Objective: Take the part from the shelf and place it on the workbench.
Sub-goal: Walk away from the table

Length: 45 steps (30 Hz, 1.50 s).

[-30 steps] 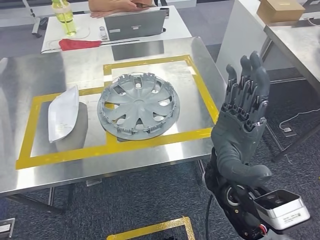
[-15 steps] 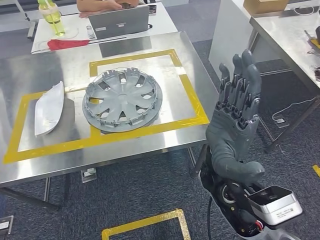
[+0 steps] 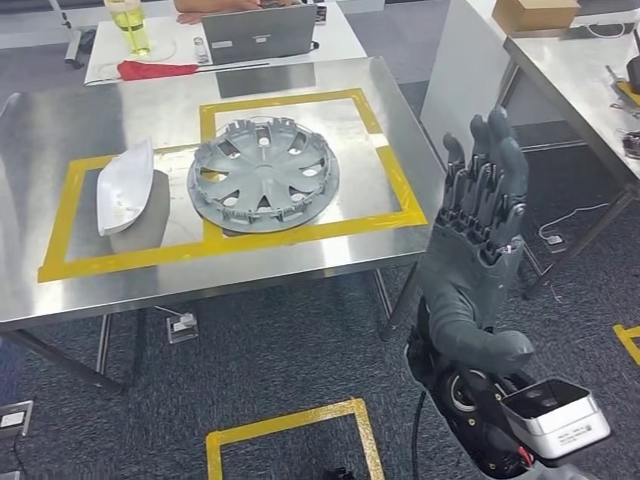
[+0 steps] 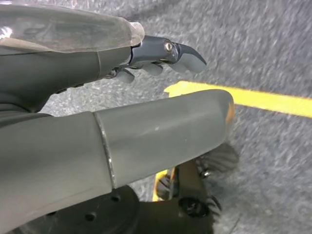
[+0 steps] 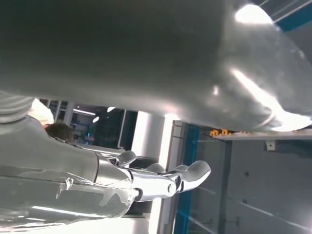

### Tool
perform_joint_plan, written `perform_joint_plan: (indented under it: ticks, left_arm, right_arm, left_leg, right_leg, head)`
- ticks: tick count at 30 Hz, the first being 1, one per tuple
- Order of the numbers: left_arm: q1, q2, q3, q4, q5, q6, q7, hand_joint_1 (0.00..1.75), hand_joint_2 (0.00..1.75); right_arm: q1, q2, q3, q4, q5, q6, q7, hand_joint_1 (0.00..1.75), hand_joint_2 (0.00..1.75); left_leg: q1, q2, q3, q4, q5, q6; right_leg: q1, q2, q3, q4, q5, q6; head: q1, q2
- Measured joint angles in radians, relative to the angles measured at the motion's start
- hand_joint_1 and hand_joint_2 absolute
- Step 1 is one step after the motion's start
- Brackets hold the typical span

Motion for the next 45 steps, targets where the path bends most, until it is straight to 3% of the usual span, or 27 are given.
perform_joint_plan:
  ticks: [1,3,5,6,8,9,11,13,14,15,17,18,20,21,23,25,28,29,30,31,32,34,36,39,41,44,45]
  left_arm:
    - [0.0,-0.001,0.0,0.0,0.0,0.0,0.0,0.0,0.0]
    - [0.001,-0.003,0.0,0.0,0.0,0.0,0.0,0.0,0.0]
    - [0.001,-0.005,0.0,0.0,0.001,0.0,0.001,0.0,0.0]
    - [0.0,-0.005,0.0,0.0,0.001,0.0,0.001,0.0,0.0]
    - [0.001,-0.005,0.0,0.0,0.002,0.0,0.001,0.0,0.0]
    - [0.001,-0.005,0.0,0.0,0.002,0.0,0.001,0.0,0.0]
    - [0.002,-0.005,0.0,0.0,0.003,0.0,0.001,0.0,0.0]
    - [0.003,-0.006,0.0,0.0,0.003,0.0,0.001,0.0,0.0]
    - [0.003,-0.007,0.0,0.0,0.003,0.0,0.001,0.0,0.0]
    - [0.003,-0.007,0.0,0.0,0.003,0.0,0.001,0.0,0.0]
    - [0.003,-0.007,0.0,0.0,0.004,0.0,0.001,0.0,0.0]
    - [0.003,-0.007,0.0,0.0,0.004,0.0,0.001,0.0,0.0]
    - [0.001,-0.008,0.0,0.0,0.003,0.0,0.0,0.0,0.0]
    - [0.001,-0.008,0.0,0.0,0.002,0.0,0.0,0.0,0.0]
    - [0.001,-0.008,-0.001,0.0,0.001,0.0,0.0,0.0,0.0]
    - [0.001,-0.008,-0.001,0.0,0.001,0.0,0.0,0.0,0.0]
    - [0.0,-0.007,-0.001,0.0,0.0,0.0,0.0,0.0,0.0]
    - [0.0,-0.006,-0.001,0.0,0.0,0.0,0.0,0.0,0.0]
    - [0.0,-0.006,-0.001,0.0,-0.001,0.0,0.0,0.0,0.0]
    - [0.0,-0.006,-0.001,0.0,-0.002,0.0,0.001,0.0,0.0]
    - [0.0,-0.007,-0.001,0.0,-0.003,0.0,0.001,0.0,0.0]
    - [0.0,-0.011,-0.001,0.0,-0.004,0.0,0.002,0.0,0.0]
    - [-0.001,-0.016,-0.001,0.0,-0.004,0.0,0.003,0.0,0.0]
    - [-0.002,-0.017,-0.001,0.0,-0.004,0.001,0.003,0.0,0.0]
    - [-0.002,-0.016,-0.001,0.0,-0.003,0.001,0.003,0.0,0.0]
    - [0.0,-0.015,-0.002,0.0,0.002,0.004,0.001,0.0,0.0]
    - [0.001,-0.014,-0.002,0.0,0.003,0.005,0.001,0.0,0.0]
  right_arm:
    - [0.001,-0.002,0.0,0.0,0.0,0.0,0.0,0.0,0.0]
    - [0.001,-0.003,0.0,0.0,0.0,0.0,0.0,0.0,0.0]
    - [0.001,-0.003,0.001,0.0,0.0,0.001,0.0,0.0,0.0]
    - [0.0,-0.003,0.001,0.0,0.0,0.002,0.0,0.0,0.0]
    - [0.0,-0.003,0.001,0.0,0.0,0.005,0.0,0.0,0.0]
    - [-0.001,-0.003,0.001,0.0,0.0,0.006,0.0,0.0,0.0]
    - [-0.001,-0.003,0.002,0.0,0.0,0.007,0.0,0.0,0.0]
    - [0.0,-0.003,0.002,0.001,0.0,0.009,0.0,0.0,0.0]
    - [0.001,-0.003,0.002,0.002,0.0,0.01,0.0,0.0,0.0]
    - [0.002,-0.003,0.002,0.002,0.0,0.011,0.0,0.0,0.0]
    - [0.002,-0.003,0.002,0.002,0.0,0.013,0.0,0.0,0.0]
    - [0.002,-0.003,0.002,0.002,0.001,0.013,0.0,0.0,0.0]
    - [0.002,-0.003,0.002,0.002,0.005,0.012,0.0,0.0,0.0]
    - [0.001,-0.003,0.002,0.002,0.009,0.012,0.0,0.0,0.0]
    - [0.003,-0.003,0.002,0.002,0.014,0.011,0.0,0.0,0.0]
    - [0.006,-0.004,0.001,0.002,0.016,0.011,0.0,0.0,0.0]
    - [0.009,-0.005,0.0,0.002,0.017,0.009,0.0,0.0,0.0]
    - [0.011,-0.006,0.0,0.002,0.017,0.008,0.0,0.0,0.0]
    - [0.012,-0.007,0.0,0.002,0.017,0.008,0.0,0.0,0.0]
    - [0.014,-0.009,0.0,0.002,0.017,0.007,0.0,0.0,0.0]
    - [0.015,-0.009,0.0,0.002,0.017,0.007,0.0,0.0,0.0]
    - [0.014,-0.01,0.0,0.002,0.017,0.007,0.0,0.0,0.0]
    - [0.013,-0.01,0.0,0.002,0.017,0.007,0.0,0.0,0.0]
    - [0.012,-0.011,0.0,0.001,0.017,0.007,0.0,0.0,0.0]
    - [0.012,-0.011,0.0,0.0,0.016,0.01,0.0,0.0,0.0]
    - [0.013,-0.011,0.001,0.002,0.012,0.019,0.0,0.0,0.0]
    - [0.013,-0.011,0.001,0.003,0.012,0.022,0.0,0.0,0.0]
  left_leg:
    - [0.0,0.0,-0.014,0.003,0.009,-0.002]
    - [0.0,0.0,-0.037,0.011,0.023,-0.008]
    - [-0.002,-0.001,-0.05,0.02,0.035,-0.018]
    - [-0.002,-0.001,-0.052,0.021,0.041,-0.024]
    - [-0.001,-0.002,-0.055,0.02,0.052,-0.035]
    - [0.0,-0.003,-0.062,0.03,0.041,-0.04]
    - [0.003,-0.006,-0.091,0.101,-0.033,-0.048]
    - [0.008,-0.007,-0.128,0.233,-0.131,-0.056]
    - [0.01,-0.007,-0.137,0.289,-0.153,-0.059]
    - [0.012,-0.007,-0.134,0.318,-0.149,-0.061]
    - [0.015,-0.007,-0.076,0.266,-0.09,-0.062]
    - [0.017,-0.007,-0.026,0.194,-0.067,-0.062]
    - [0.015,-0.012,0.059,0.054,-0.058,-0.057]
    - [0.012,-0.014,0.077,0.017,-0.065,-0.052]
    - [0.006,-0.016,0.074,0.003,-0.059,-0.035]
    - [0.005,-0.011,0.06,0.0,-0.043,-0.016]
    - [-0.001,-0.004,0.028,-0.001,-0.015,0.004]
    - [-0.004,-0.003,0.016,-0.001,-0.006,0.006]
    - [-0.008,-0.003,0.003,-0.001,0.004,0.008]
    - [-0.011,-0.002,-0.009,0.0,0.013,0.008]
    - [-0.013,-0.003,-0.02,0.0,0.021,0.009]
    - [-0.016,-0.003,-0.034,0.001,0.034,0.007]
    - [-0.014,-0.001,-0.04,0.0,0.048,0.0]
    - [-0.012,0.0,-0.046,-0.006,0.064,-0.015]
    - [-0.013,-0.004,-0.068,0.036,0.022,-0.027]
    - [0.004,-0.007,-0.143,0.238,-0.102,-0.054]
    - [0.011,-0.007,-0.156,0.288,-0.113,-0.062]
  right_leg:
    - [0.0,0.0,0.027,-0.018,0.025,0.0]
    - [0.0,0.0,0.127,-0.149,0.072,-0.005]
    - [0.005,0.001,0.214,-0.286,0.073,-0.015]
    - [0.008,0.001,0.231,-0.319,0.065,-0.021]
    - [0.009,0.0,0.226,-0.33,0.076,-0.037]
    - [0.007,-0.002,0.217,-0.333,0.084,-0.045]
    - [0.003,-0.007,0.192,-0.339,0.106,-0.062]
    - [0.005,-0.008,0.163,-0.337,0.126,-0.068]
    - [0.006,-0.009,0.148,-0.336,0.138,-0.067]
    - [0.006,-0.009,0.135,-0.335,0.149,-0.065]
    - [0.006,-0.008,0.111,-0.33,0.169,-0.059]
    - [0.006,-0.007,0.101,-0.327,0.178,-0.055]
    - [0.008,-0.006,0.083,-0.322,0.194,-0.043]
    - [0.008,-0.007,0.078,-0.321,0.202,-0.037]
    - [0.007,-0.007,0.073,-0.323,0.218,-0.025]
    - [0.004,-0.006,0.057,-0.295,0.187,-0.016]
    - [0.004,-0.005,0.004,-0.112,0.04,-0.011]
    - [0.005,-0.005,-0.008,-0.047,0.008,-0.012]
    - [0.007,-0.005,-0.006,-0.009,0.0,-0.015]
    - [0.01,-0.005,0.012,-0.008,0.013,-0.02]
    - [0.015,-0.005,0.05,-0.048,0.041,-0.028]
    - [0.031,-0.006,0.159,-0.204,0.085,-0.053]
    - [0.043,-0.009,0.237,-0.332,0.087,-0.07]
    - [0.04,-0.012,0.249,-0.383,0.098,-0.078]
    - [0.03,-0.014,0.244,-0.403,0.121,-0.081]
    - [0.023,-0.016,0.221,-0.406,0.142,-0.081]
    - [0.021,-0.016,0.213,-0.404,0.147,-0.078]
  head:
    - [0.004,0.0]
    - [0.013,0.0]
    - [0.018,0.0]
    - [0.018,0.0]
    - [0.015,0.0]
    - [0.013,0.0]
    - [0.0,0.0]
    - [-0.013,0.0]
    - [-0.016,0.0]
    - [-0.017,0.0]
    - [-0.019,0.0]
    - [-0.019,0.0]
    - [-0.019,0.0]
    - [-0.017,0.0]
    - [-0.013,0.0]
    - [-0.01,0.0]
    - [0.002,0.0]
    - [0.004,0.0]
    - [0.005,0.0]
    - [0.007,0.0]
    - [0.008,0.0]
    - [0.011,0.0]
    - [0.012,0.0]
    - [0.016,0.0]
    - [0.012,0.0]
    - [-0.007,0.0]
    - [-0.009,0.0]
